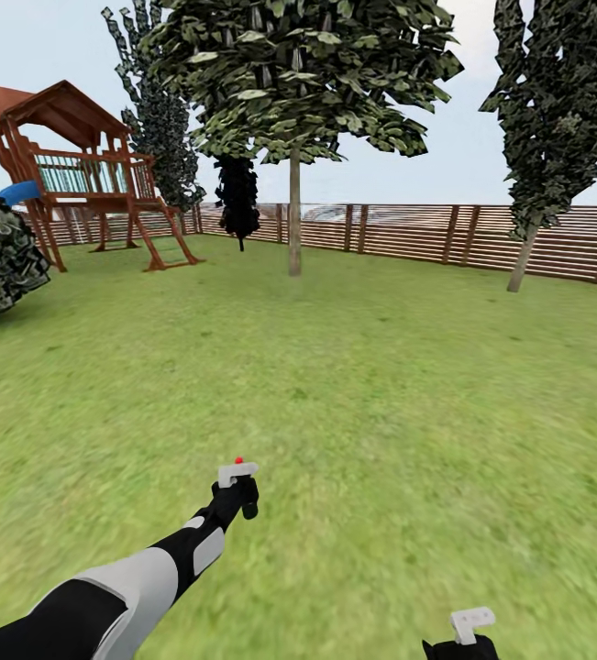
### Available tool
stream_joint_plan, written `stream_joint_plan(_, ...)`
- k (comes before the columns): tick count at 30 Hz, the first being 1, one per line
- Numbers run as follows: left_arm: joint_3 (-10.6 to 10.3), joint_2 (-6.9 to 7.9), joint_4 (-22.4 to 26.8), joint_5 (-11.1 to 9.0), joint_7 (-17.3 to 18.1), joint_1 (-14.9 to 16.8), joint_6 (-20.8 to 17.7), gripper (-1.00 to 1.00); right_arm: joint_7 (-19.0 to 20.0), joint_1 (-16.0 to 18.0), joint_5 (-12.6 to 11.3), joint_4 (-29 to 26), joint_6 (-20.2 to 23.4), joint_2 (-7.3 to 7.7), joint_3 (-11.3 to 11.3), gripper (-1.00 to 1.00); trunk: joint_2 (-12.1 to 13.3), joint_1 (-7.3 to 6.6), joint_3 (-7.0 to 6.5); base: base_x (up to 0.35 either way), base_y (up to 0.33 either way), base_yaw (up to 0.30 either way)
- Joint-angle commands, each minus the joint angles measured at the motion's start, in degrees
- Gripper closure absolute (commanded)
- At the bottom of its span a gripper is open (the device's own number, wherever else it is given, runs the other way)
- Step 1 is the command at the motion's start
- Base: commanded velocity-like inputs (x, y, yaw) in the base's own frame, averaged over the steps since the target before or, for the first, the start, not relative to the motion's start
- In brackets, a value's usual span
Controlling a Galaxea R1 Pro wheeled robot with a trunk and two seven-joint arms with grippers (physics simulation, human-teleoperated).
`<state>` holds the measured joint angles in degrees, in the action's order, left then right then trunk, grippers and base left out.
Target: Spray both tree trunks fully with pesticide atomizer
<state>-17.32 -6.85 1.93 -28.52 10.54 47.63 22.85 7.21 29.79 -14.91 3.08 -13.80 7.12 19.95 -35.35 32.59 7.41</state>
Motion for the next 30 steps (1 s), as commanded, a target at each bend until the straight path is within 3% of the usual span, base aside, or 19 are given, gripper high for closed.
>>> stream_joint_plan(1,0.01,0.0,0.01,0.0,-0.01,0.0,0.0,1.0,0.0,0.0,0.0,0.0,0.0,0.0,0.0,-1.0,0.0,0.0,0.0,0.35,0.0,0.0)
stream_joint_plan(30,-0.01,0.0,0.01,0.03,0.01,0.0,0.0,1.0,0.0,-0.09,0.0,0.0,0.0,-0.03,0.0,-1.0,0.0,0.0,0.0,0.35,0.0,0.0)
